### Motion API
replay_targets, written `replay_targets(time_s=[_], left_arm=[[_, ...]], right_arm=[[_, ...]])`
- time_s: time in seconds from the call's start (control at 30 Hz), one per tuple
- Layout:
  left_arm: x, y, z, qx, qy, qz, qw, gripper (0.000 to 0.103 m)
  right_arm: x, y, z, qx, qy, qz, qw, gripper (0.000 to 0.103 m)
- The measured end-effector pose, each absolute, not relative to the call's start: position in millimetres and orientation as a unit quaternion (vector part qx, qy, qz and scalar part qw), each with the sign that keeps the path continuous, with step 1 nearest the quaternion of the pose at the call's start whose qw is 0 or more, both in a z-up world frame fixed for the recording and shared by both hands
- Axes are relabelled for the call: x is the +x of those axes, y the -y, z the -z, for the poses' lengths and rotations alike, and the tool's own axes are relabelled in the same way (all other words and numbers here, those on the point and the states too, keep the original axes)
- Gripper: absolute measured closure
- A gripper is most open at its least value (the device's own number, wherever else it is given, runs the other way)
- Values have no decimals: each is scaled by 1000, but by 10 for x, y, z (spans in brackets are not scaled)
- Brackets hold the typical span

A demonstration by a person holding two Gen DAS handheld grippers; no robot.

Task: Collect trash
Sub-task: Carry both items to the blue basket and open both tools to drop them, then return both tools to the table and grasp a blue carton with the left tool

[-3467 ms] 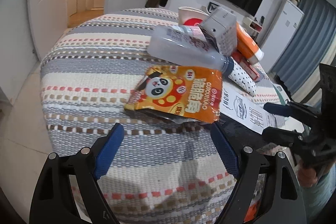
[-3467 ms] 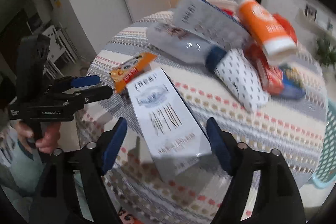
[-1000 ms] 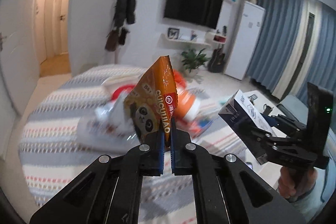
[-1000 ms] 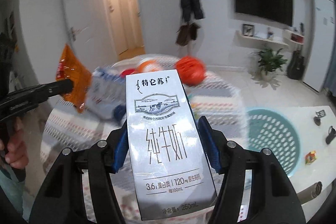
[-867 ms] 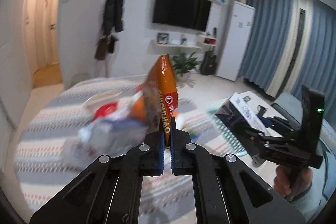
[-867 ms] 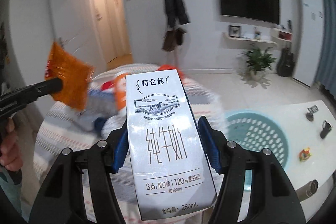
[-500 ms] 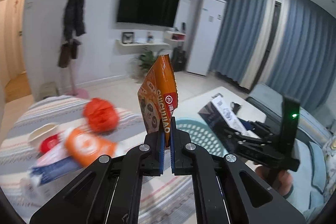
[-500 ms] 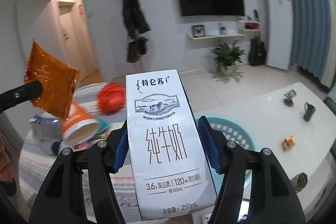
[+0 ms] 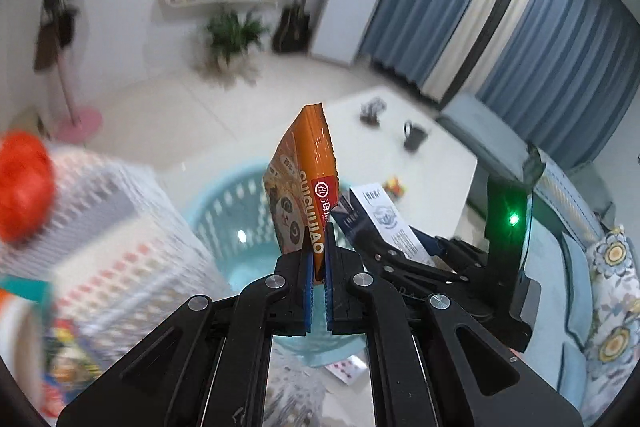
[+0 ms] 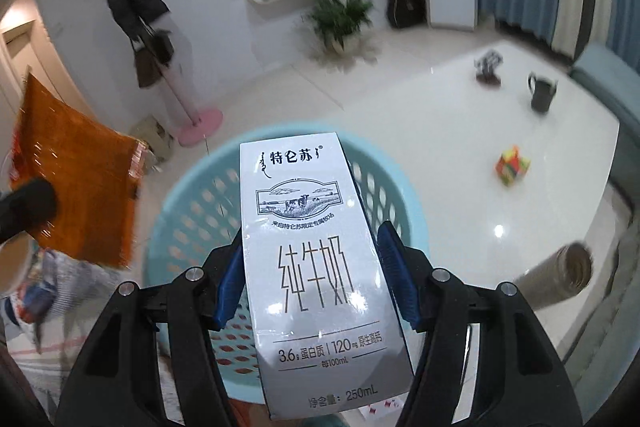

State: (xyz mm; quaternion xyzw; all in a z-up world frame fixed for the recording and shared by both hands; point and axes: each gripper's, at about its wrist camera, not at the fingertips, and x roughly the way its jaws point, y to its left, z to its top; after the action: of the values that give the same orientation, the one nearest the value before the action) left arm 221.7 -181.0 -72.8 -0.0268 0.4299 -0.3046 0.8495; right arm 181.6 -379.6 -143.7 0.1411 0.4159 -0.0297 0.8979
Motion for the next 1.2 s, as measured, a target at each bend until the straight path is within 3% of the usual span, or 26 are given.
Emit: replay_targets(time_s=[0.23,0.4,0.63,1.1,1.2], left_arm=[[2429,1869,1174,-34,-481,304,822,99],[2400,1894,1188,-28,-479,295,826,83],[2167,1722,934,-31,-450,294,843,68],[1427,951,181,-54,-349,263,898,67],[1210,596,-50,-58,-318,238,916,62]], right_arm=[[1909,3733,1690,151,-447,23,881,44],[1907,3759,1645,157,-446,31,881,44],[1783,3811,1415,170,-430,35,886,38],[1393,3209,763,119,-378,-8,918,37],[1285,2896,521,97,-354,-35,930,37]])
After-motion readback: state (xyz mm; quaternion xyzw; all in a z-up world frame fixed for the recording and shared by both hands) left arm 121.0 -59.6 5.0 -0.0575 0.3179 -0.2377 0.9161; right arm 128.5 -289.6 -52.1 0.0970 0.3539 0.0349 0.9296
